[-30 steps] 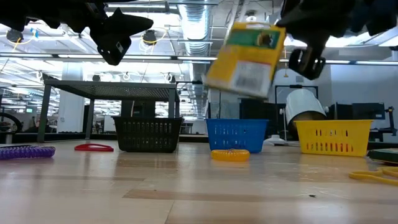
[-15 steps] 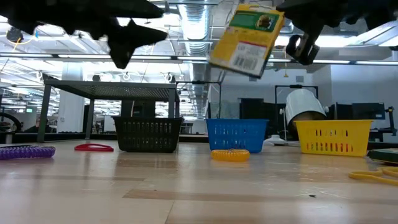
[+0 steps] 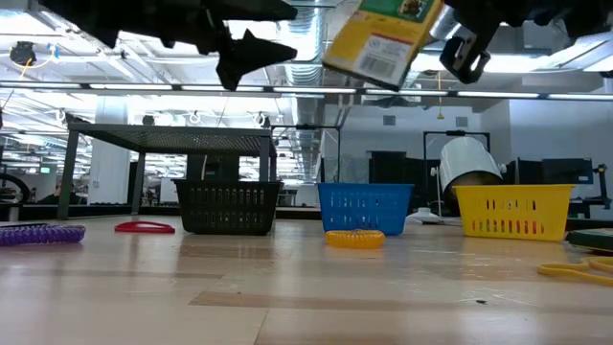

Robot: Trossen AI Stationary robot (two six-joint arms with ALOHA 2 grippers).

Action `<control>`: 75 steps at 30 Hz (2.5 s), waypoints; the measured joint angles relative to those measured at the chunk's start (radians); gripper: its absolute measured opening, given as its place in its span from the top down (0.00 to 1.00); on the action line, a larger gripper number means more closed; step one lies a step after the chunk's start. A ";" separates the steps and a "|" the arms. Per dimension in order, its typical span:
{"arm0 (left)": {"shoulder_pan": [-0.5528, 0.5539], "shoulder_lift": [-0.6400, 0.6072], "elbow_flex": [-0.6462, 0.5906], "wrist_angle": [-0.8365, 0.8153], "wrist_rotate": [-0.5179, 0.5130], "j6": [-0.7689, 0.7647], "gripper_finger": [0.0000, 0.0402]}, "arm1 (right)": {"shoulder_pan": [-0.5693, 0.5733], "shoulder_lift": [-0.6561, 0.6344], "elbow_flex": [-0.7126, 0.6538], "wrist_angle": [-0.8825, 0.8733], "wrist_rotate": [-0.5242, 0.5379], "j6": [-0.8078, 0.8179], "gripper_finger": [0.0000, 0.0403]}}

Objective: Pick & Place Office Desk Supplies
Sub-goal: Put the crayon box into the black basket

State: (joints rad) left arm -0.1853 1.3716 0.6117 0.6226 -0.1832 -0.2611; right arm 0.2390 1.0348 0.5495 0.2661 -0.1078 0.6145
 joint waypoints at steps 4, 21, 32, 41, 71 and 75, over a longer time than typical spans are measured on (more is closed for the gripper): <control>0.015 0.000 0.036 -0.052 0.034 0.002 0.35 | -0.002 0.000 0.023 0.000 -0.001 -0.040 1.00; 0.024 0.214 0.261 -0.069 0.173 0.048 0.35 | -0.006 0.000 0.037 -0.004 -0.010 -0.091 1.00; 0.028 0.234 0.280 -0.084 0.173 0.048 0.39 | -0.006 0.000 0.037 0.008 -0.026 -0.102 1.00; 0.028 0.234 0.280 -0.083 0.173 0.048 0.62 | -0.006 0.000 0.037 0.008 -0.026 -0.118 1.00; 0.028 0.233 0.280 -0.084 0.187 0.048 0.94 | -0.013 0.000 0.037 0.066 -0.025 -0.118 0.60; 0.028 0.233 0.280 -0.084 0.188 0.048 0.90 | -0.037 -0.021 0.037 0.056 -0.024 -0.118 0.50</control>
State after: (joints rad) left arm -0.1574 1.6051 0.8913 0.5385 0.0044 -0.2134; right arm 0.2022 1.0140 0.5861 0.3220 -0.1322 0.4969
